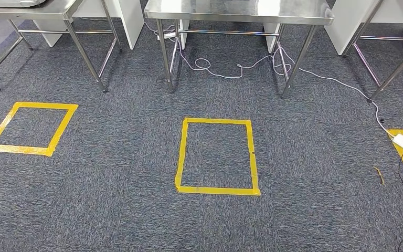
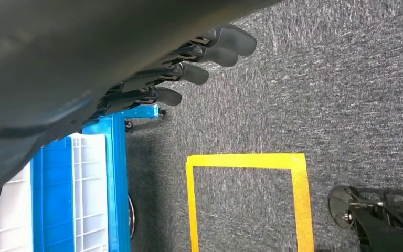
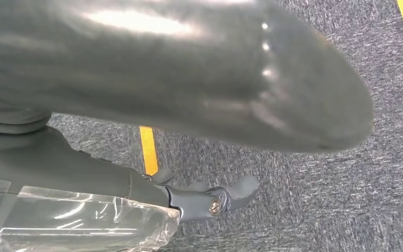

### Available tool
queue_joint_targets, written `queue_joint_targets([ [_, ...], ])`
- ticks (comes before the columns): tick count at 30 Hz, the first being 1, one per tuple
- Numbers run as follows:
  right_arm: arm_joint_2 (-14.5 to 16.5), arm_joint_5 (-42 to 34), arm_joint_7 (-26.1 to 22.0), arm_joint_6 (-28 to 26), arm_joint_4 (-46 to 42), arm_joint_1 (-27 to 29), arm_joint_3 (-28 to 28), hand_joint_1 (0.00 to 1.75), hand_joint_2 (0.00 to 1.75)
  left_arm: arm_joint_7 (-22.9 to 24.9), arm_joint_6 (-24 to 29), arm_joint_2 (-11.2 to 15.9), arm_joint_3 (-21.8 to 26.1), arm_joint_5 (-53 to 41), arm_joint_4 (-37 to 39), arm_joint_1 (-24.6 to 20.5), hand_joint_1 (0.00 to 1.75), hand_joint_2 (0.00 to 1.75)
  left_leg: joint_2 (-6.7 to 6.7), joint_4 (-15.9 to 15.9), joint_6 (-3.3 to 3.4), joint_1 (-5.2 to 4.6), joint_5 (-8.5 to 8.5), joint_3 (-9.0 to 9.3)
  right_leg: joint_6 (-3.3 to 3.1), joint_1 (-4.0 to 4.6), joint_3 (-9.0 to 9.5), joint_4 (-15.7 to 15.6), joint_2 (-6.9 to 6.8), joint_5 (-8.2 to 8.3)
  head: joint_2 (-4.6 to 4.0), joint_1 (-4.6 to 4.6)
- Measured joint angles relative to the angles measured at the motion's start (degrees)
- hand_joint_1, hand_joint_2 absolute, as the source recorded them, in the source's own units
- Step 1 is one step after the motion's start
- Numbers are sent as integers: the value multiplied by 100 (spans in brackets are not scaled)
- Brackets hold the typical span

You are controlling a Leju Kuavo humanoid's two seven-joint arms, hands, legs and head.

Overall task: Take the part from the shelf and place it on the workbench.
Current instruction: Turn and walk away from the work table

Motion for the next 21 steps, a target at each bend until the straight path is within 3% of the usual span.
queue_joint_targets([
  [21, -1, -88, -23, -51, 1, 2, -42, 0, 0, -83, -120, 81, -3, -40, 0, 0, 0, 0, 0, 0, 0, 0, 0, 0, 0, 0, -1, 0, 0, 0, 0, 0],
])
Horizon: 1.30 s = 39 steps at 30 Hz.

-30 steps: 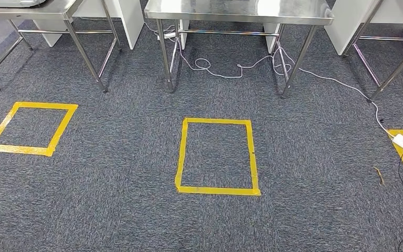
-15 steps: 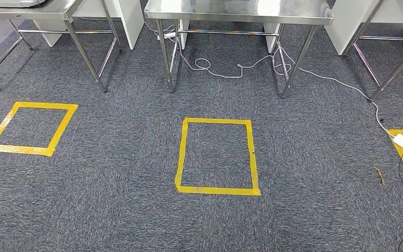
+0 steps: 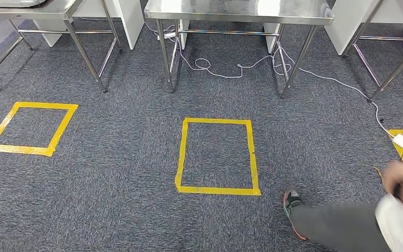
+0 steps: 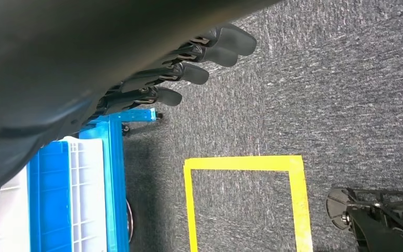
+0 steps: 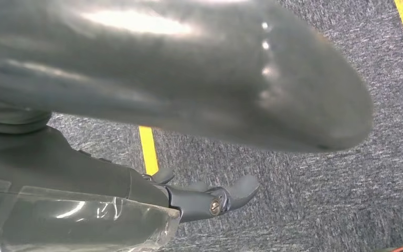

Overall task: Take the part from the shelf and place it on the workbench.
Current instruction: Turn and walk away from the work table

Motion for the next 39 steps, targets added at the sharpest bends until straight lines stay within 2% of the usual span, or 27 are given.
queue_joint_targets([
  [39, -2, 69, 27, -3, 12, 30, -4, 0, 0, 190, 52, -2, 29, 181, 0, 1, 0, 0, 0, 0, 0, 0, 0, -1, 0, 0, 0, 0, 0, 0, 0, 1],
])
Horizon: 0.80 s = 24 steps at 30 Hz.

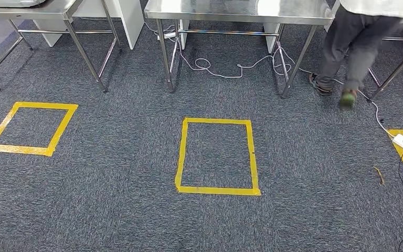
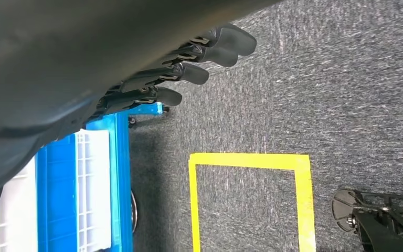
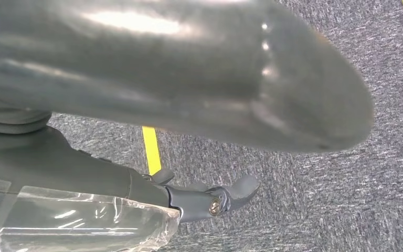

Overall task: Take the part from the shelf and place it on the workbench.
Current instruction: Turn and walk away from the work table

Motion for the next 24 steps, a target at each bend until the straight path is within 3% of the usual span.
queue_joint_targets([
  [21, -1, 97, 45, 57, 2, 4, 22, 0, 0, 23, 71, -23, 124, 99, 0, 0, 0, 0, 0, 0, 0, 0, 0, 0, 0, 0, 0, 0, 0, 0, 0, 0],
  [24, 4, 133, 20, 84, 8, 6, 46, 0, 0, -34, 71, -21, 127, 97, 0, 0, 0, 0, -1, 52, 38, -5, -17, -32, 27, -52, 32, 0, 1, 13, 1, -4],
])
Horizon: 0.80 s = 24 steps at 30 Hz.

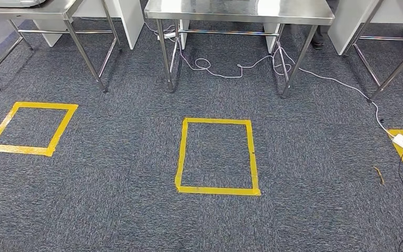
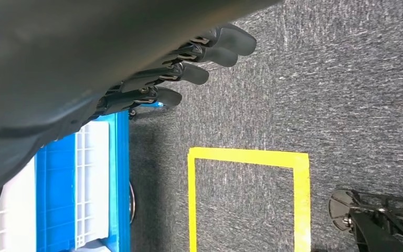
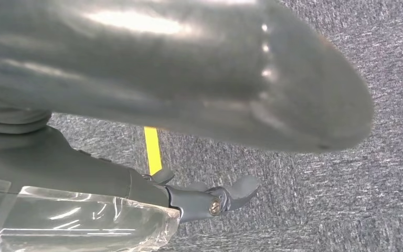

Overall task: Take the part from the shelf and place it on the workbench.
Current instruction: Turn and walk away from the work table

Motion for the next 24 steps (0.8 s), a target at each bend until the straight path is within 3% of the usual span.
queue_joint_targets([
  [5, 3, 19, -37, 77, 5, 0, 45, 0, 0, -49, 0, -13, 4, 1, 1, 0, 0, 0, -20, -153, 147, 21, 72, 47, 51, 32, 0, 37, -21, -47, -1, 0],
  [6, 0, 19, -38, 90, 6, 0, 51, 0, 0, -52, -1, -19, 4, 1, 1, -1, 0, 0, -29, -230, 176, 42, 115, 78, 36, 42, -75, 209, -19, -160, -1, 9],
  [8, -13, 13, -37, 119, 6, 4, 57, 0, 0, -55, -2, -28, 3, -1, 2, -2, 0, 0, -64, -296, 198, 64, 174, 72, -16, 19, -412, 933, -8, -539, -1, 24],
  [10, -28, 0, -32, 138, 7, 18, 58, 0, 0, -56, -4, -34, 3, -2, 2, 0, 0, 0, -131, -291, 162, 65, 211, 7, 16, -27, -713, 1594, -6, -806, -1, 29],
  [11, -38, -6, -28, 146, 7, 28, 58, 0, 0, -56, -5, -37, 4, -2, 2, 2, 0, 0, -178, -285, 133, 73, 236, -28, 75, -54, -696, 1602, -5, -796, -1, 29],
  [12, -46, -11, -24, 151, 8, 36, 58, 0, 0, -56, -5, -40, 4, -2, 2, 3, 0, 0, -230, -271, 101, 84, 260, -62, 150, -84, -560, 1373, 2, -701, -1, 30],
  [14, -60, -16, -15, 176, 10, 42, 61, 0, 0, -55, -7, -43, 4, -1, 2, 3, 0, 0, -339, -190, 24, 97, 294, -152, 279, -151, -114, 545, 128, -429, -1, 36],
  [15, -62, -17, -11, 191, 13, 42, 64, 0, 0, -53, -5, -42, 4, -1, 2, 4, 0, 0, -384, -130, -20, 91, 290, -194, 283, -166, 20, 265, 196, -336, -1, 41],
  [17, -61, -16, -5, 214, 22, 44, 73, 0, 0, -49, -2, -38, 7, 4, 2, 12, 0, 0, -450, -63, -103, 80, 279, -245, 198, -139, 71, 129, 253, -267, -1, 23],
  [19, -57, -13, -5, 224, 34, 50, 80, 0, 0, -47, 0, -36, 12, 10, 2, 37, 0, 0, -490, -50, -161, 121, 299, -265, 82, -129, 65, 156, 158, -231, -1, -9],
  [20, -54, -11, -5, 233, 39, 51, 83, 0, 0, -47, 2, -34, 13, 13, 2, 53, 0, 0, -444, 27, -179, 139, 242, -297, 36, -129, 59, 163, 114, -209, -1, -15],
  [22, -50, -9, -5, 253, 45, 61, 86, 0, 0, -47, 5, -31, 15, 20, 2, 74, 0, 0, -259, 528, -206, 156, -122, -486, -27, -118, 48, 162, 15, -172, -1, -50],
  [24, -54, -9, -5, 267, 45, 84, 87, 0, 0, -47, 7, -34, 15, 27, 2, 76, 0, 0, -108, 1359, -222, 153, -619, -786, -50, -68, 43, 167, -100, -161, -1, -70],
])
